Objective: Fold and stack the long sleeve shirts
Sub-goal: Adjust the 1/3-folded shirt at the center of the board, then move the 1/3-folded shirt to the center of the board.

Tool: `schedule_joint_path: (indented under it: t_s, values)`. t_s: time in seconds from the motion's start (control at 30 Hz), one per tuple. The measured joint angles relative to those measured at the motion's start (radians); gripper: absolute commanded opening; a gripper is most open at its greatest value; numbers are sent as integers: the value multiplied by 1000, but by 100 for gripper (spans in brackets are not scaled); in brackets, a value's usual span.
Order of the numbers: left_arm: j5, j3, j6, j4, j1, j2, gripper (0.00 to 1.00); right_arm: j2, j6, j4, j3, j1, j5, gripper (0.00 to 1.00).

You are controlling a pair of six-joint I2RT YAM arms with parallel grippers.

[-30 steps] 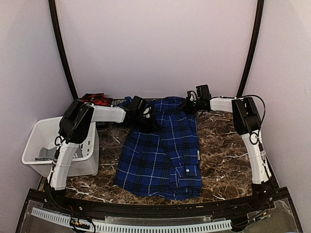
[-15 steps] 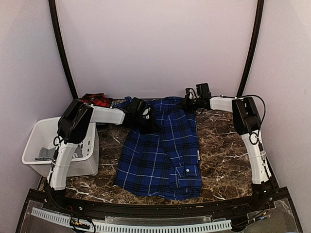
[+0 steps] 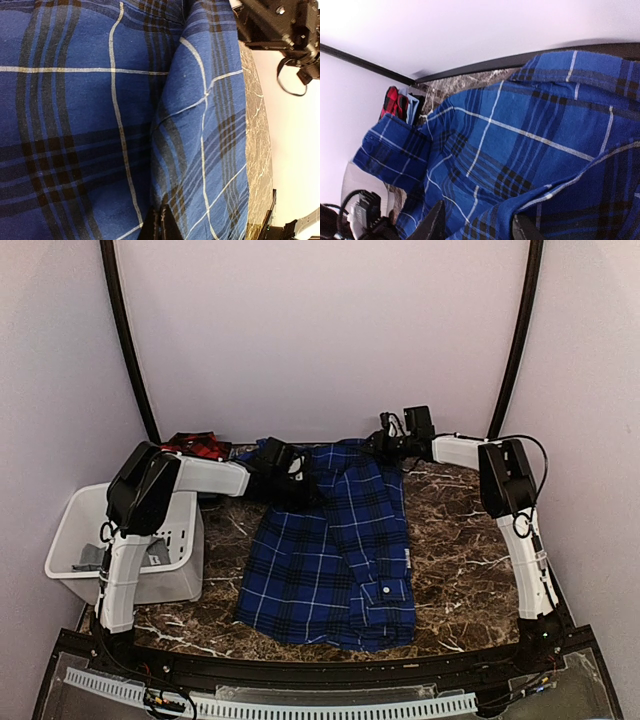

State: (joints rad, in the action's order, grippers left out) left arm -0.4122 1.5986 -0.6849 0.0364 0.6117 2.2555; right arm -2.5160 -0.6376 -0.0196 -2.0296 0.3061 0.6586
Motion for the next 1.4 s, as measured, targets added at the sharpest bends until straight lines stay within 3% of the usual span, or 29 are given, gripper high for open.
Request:
schedule_joint_path:
  t_s: [0.13, 0.27, 0.5, 0.67, 0.83, 0.97, 1.23, 1.4]
  values:
    - [12, -1, 0, -2, 0, 0, 28, 0, 37, -50, -55, 0, -23, 57]
    - [32, 1, 9, -24, 0, 0, 42, 16, 83, -116, -74, -2, -84, 58]
    - [97, 45, 31, -99, -3, 0, 42, 111, 156, -228, -16, -7, -197, 49]
    - [108, 56, 42, -108, -6, -1, 41, 218, 186, -231, 83, 2, -191, 31]
    - [108, 47, 45, -114, -6, -14, 40, 217, 200, -211, 93, 34, -153, 15]
    - [105, 16, 45, -114, -6, -61, 40, 149, 179, -182, 60, 51, -95, 13]
    - [81, -18, 66, -121, -6, -154, 40, -153, 51, -111, -172, 16, -17, 13]
    - [69, -52, 85, -145, -6, -200, 40, -241, -72, -18, -250, -18, 53, 20]
